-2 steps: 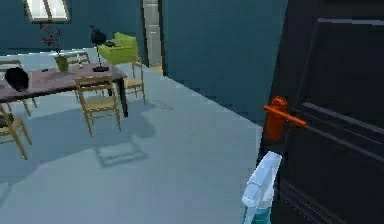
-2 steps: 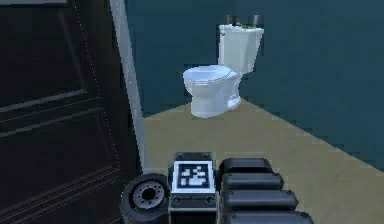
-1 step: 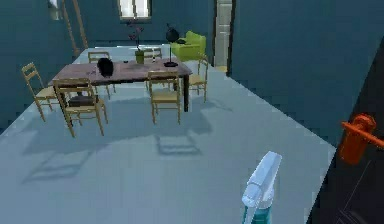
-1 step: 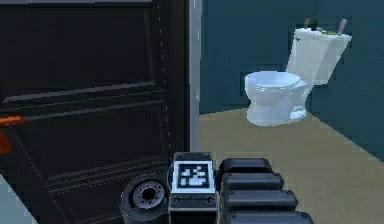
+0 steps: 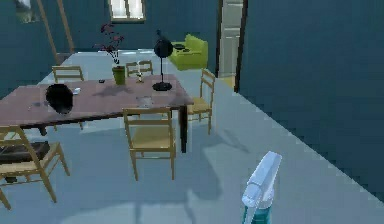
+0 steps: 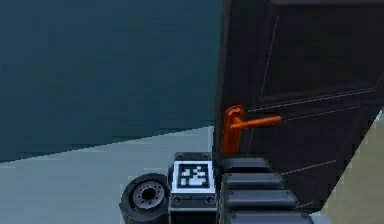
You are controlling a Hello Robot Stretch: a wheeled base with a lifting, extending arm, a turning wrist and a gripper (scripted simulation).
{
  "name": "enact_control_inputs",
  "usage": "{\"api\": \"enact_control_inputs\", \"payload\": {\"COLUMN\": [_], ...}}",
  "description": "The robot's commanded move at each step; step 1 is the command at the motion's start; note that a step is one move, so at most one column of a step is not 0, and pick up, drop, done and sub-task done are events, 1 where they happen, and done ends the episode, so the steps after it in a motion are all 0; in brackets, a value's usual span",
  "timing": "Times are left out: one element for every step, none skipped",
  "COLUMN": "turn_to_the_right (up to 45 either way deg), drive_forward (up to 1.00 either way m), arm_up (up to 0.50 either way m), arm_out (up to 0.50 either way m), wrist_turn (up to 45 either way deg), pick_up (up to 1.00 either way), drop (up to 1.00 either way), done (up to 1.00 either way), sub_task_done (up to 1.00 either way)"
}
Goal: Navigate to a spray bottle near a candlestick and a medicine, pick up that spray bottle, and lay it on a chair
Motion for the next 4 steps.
{"api": "enact_control_inputs", "payload": {"turn_to_the_right": [-3.0,0.0,-21.0,15.0], "drive_forward": [0.0,0.8,0.0,0.0], "arm_up": [0.0,0.0,0.0,0.0], "arm_out": [0.0,0.0,0.0,0.0], "wrist_turn": [0.0,0.0,0.0,0.0], "pick_up": [0.0,0.0,0.0,0.0], "drop": [0.0,0.0,0.0,0.0], "done": [0.0,0.0,0.0,0.0], "sub_task_done": [0.0,0.0,0.0,0.0]}}
